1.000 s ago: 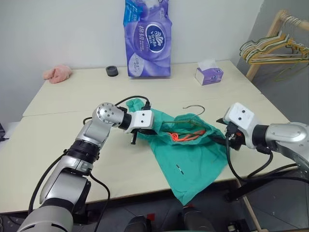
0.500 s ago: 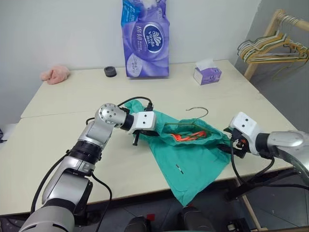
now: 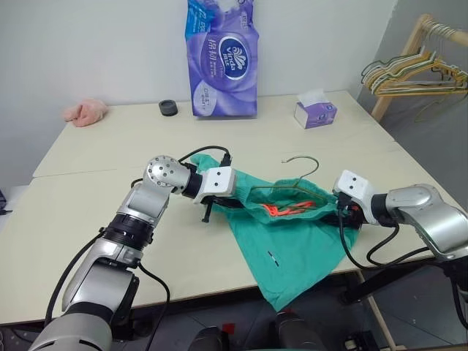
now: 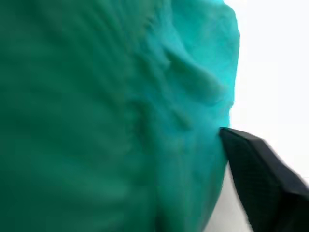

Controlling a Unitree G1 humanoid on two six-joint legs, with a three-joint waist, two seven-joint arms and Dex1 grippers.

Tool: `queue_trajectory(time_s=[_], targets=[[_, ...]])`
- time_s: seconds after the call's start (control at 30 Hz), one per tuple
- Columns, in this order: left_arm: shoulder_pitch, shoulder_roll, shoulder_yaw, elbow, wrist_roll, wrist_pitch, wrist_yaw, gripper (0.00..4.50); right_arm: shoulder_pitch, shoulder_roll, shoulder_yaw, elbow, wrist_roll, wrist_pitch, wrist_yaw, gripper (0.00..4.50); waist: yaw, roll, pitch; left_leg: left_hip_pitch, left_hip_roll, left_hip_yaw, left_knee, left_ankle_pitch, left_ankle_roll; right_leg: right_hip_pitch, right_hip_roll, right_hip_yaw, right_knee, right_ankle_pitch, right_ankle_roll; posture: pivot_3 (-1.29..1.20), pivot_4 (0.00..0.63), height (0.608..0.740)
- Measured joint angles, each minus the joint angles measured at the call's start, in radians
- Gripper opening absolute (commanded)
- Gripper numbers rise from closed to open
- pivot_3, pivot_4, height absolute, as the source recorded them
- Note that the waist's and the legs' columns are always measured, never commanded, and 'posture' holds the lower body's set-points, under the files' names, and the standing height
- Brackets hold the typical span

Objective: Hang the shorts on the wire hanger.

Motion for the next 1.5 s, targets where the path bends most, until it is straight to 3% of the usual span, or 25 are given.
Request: queue_trajectory(time_s=[0.23,0.37,0.7,1.13,1.27,1.5], targets=[[0.000,0.012,0.003,0.002,-0.024,-0.003,-0.019,0.01,0.002,-0.018,0.002,-0.031,0.005,-0.006,0.132,0.01,0.002,0.000,0.000,0.000,0.000,0.000,0.000,0.000,0.000,0.000,0.000,0.000,0.000,0.000,0.000,-0.18,0.047,0.740],[0.001,0.013,0.018,0.010,-0.027,-0.016,-0.017,0.01,0.005,-0.031,-0.002,-0.076,0.010,0.020,0.159,0.00,0.002,0.000,0.000,0.000,0.000,0.000,0.000,0.000,0.000,0.000,0.000,0.000,0.000,0.000,0.000,-0.19,0.047,0.740],[-0.034,-0.051,0.090,0.117,-0.080,0.034,0.044,3.07,0.040,-0.059,-0.055,-0.150,0.073,0.095,0.184,0.00,0.007,0.000,0.000,-0.001,0.000,-0.001,0.001,0.000,0.000,0.000,-0.001,-0.001,0.000,0.000,0.000,-0.20,0.047,0.740],[-0.140,-0.001,0.124,0.341,-0.088,0.070,-0.002,3.07,0.084,-0.128,-0.118,-0.192,0.133,0.123,0.206,0.00,0.003,0.000,0.000,-0.001,0.000,-0.001,0.001,0.000,0.000,0.000,-0.002,-0.002,0.000,0.000,0.000,-0.21,0.044,0.740],[-0.164,-0.025,0.124,0.382,-0.089,0.074,0.001,2.28,0.089,-0.131,-0.120,-0.196,0.135,0.131,0.202,0.00,0.005,0.000,0.000,-0.001,-0.001,-0.001,0.001,0.000,0.000,0.000,-0.002,-0.002,0.000,0.000,0.000,-0.21,0.042,0.740],[-0.190,-0.057,0.141,0.455,-0.084,0.070,0.060,0.11,0.129,-0.153,-0.138,-0.228,0.154,0.145,0.202,0.00,0.002,0.000,0.000,-0.001,-0.001,-0.001,0.001,0.000,0.000,0.000,-0.002,-0.002,0.000,0.000,0.000,-0.22,0.042,0.740]])
